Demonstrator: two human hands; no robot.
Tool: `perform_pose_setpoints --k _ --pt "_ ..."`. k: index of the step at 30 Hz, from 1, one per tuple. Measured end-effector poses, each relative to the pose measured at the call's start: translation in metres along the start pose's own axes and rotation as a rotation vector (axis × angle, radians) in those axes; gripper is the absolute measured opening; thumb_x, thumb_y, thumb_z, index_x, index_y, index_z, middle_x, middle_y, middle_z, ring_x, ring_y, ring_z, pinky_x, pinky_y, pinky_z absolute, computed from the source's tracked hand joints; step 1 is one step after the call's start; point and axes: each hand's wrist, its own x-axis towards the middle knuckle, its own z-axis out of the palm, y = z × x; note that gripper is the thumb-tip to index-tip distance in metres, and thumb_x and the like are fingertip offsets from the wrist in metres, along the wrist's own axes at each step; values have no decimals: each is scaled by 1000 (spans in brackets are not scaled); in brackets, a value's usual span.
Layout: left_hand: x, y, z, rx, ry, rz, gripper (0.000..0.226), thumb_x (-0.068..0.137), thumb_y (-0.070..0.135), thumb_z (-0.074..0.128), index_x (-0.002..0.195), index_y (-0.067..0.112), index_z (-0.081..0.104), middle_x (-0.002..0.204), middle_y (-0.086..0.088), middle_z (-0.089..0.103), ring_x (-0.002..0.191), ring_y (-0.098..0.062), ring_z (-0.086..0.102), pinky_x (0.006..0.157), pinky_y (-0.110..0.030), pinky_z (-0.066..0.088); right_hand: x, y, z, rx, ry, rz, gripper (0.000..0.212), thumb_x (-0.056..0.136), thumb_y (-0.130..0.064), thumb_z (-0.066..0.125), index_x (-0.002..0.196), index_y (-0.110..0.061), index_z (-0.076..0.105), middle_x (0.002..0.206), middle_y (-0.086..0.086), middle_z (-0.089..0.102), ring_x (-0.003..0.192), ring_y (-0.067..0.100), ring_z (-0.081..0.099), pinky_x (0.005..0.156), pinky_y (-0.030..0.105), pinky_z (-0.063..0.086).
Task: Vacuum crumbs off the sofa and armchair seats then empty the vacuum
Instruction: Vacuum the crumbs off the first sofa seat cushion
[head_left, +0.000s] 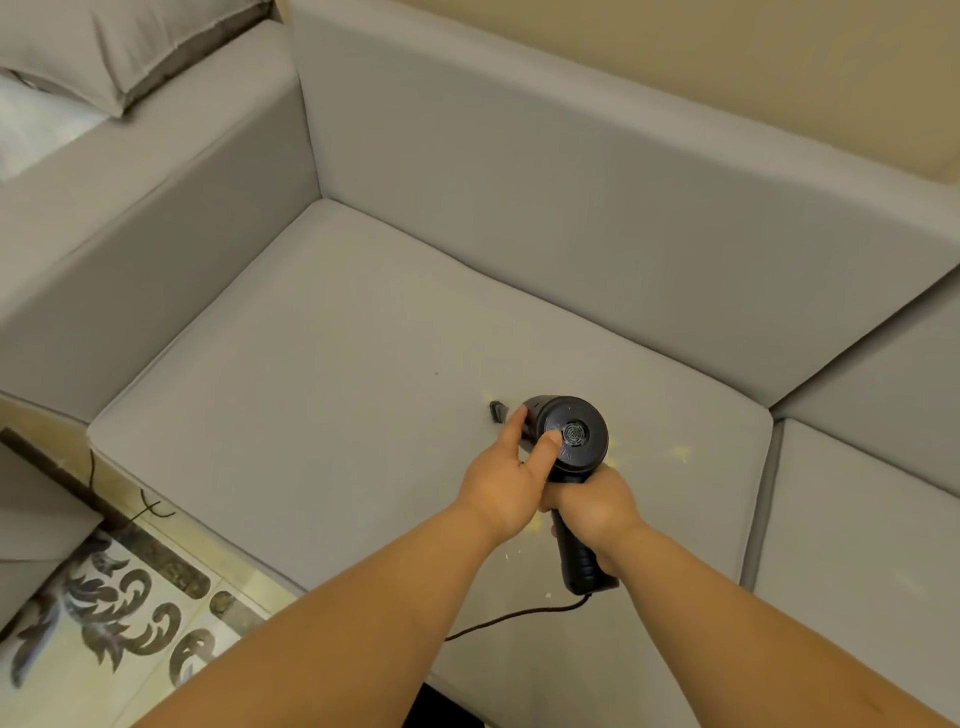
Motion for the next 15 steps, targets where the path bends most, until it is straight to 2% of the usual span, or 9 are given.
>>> perform_pose_setpoints --k 5,9,15 --pt "32 6 -19 -9 -17 0 64 93 54 42 150 36 17 148 6 40 131 -19 42 92 -20 30 26 -24 12 20 25 -36 27 68 -3 72 93 -13 68 83 15 68 74 34 61 81 53 56" --pt "52 2 -28 29 -42 -20 65 94 54 41 150 34 17 149 3 38 133 -21 40 93 -21 29 42 -29 22 39 1 4 28 69 -1 72 95 -10 67 85 19 67 71 33 58 80 53 56" --pt "43 -9 -26 22 -44 -26 64 93 54 43 150 33 20 146 2 42 130 -19 43 93 -19 30 37 -17 26 50 -11 61 29 67 1 71 95 -8 66 82 18 64 72 33 57 79 51 56"
